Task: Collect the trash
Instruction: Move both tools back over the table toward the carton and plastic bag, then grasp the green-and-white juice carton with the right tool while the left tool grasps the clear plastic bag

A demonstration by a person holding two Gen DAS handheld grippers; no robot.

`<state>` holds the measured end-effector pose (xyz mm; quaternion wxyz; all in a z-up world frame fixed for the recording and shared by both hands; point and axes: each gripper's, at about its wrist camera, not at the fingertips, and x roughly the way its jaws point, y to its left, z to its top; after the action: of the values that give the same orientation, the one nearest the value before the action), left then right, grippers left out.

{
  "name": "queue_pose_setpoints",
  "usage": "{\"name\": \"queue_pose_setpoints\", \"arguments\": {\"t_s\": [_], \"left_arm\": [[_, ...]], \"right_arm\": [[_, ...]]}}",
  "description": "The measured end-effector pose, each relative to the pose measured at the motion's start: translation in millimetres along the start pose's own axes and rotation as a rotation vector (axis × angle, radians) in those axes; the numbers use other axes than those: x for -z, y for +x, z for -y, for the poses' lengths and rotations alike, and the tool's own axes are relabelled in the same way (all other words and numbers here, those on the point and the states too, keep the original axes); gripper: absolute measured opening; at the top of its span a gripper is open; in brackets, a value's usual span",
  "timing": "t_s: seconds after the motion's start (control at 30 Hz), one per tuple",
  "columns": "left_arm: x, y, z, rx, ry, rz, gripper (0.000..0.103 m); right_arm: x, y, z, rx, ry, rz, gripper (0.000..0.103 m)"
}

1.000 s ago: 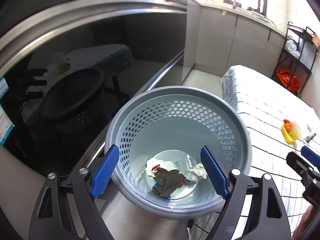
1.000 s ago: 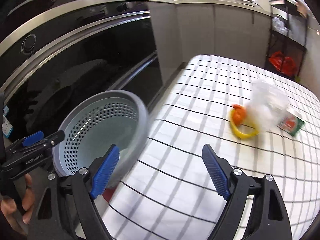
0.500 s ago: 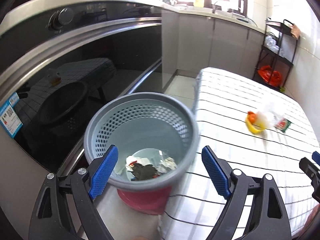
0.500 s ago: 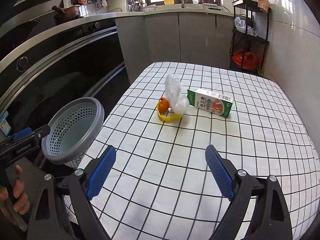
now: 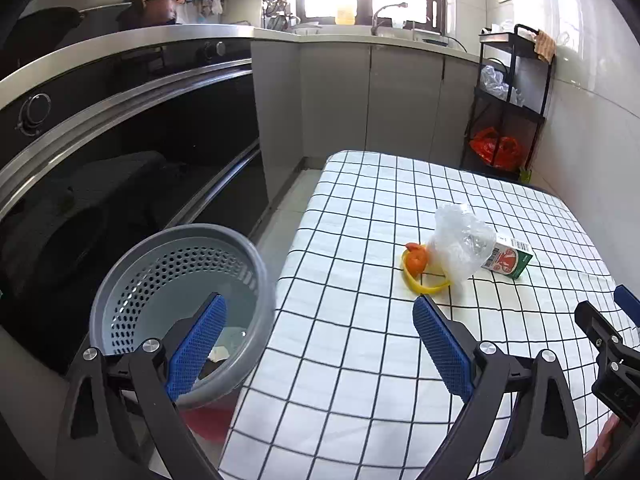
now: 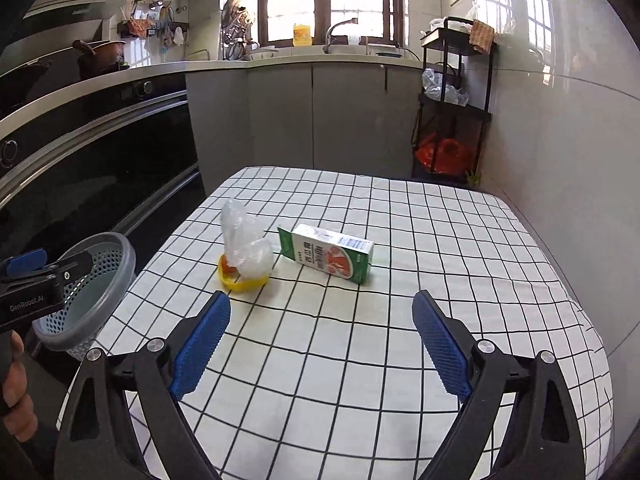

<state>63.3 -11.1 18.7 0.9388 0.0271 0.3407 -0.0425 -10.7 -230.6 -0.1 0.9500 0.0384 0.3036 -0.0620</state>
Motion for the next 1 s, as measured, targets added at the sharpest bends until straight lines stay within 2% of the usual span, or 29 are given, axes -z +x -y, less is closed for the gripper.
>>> {"name": "queue_pose_setpoints", "arguments": {"t_s": [0.2,0.37,0.47,0.67,0.77,0.9,1.0], "left_arm": [[-19,46,37,0.044,0.033,-0.001,0.094],[-25,66,47,0.063,0.063,0.002,0.094],[-25,75,50,0.079,0.078,-0.041,0.094],[-17,83,55,0.06,0.111,-0.065,0.094],[-14,90,55,0.076,0.097,-0.096,0.094],[-12,95,60,0.087,0.095,-0.116,0.094],[-10,96,65,0.101,0.106,-0.122,0.094]], "right_arm": [[-7,52,31,0.01,0.049,-0.071,0.088],[-15,97,49,-0.033,0.089,-0.135,0.088],[-18,121,53,-0.045,0.072,-0.167,0.088],[-22,146,57,-0.063,0.011,-0.179,0.088],[-23,158,61,-0.104,0.014,-0.202,0.088],[-23,173,58,-0.101,-0.024,-0.235,0.088],[-25,178,55,-0.107,-0.038,-0.224,0.088]]}}
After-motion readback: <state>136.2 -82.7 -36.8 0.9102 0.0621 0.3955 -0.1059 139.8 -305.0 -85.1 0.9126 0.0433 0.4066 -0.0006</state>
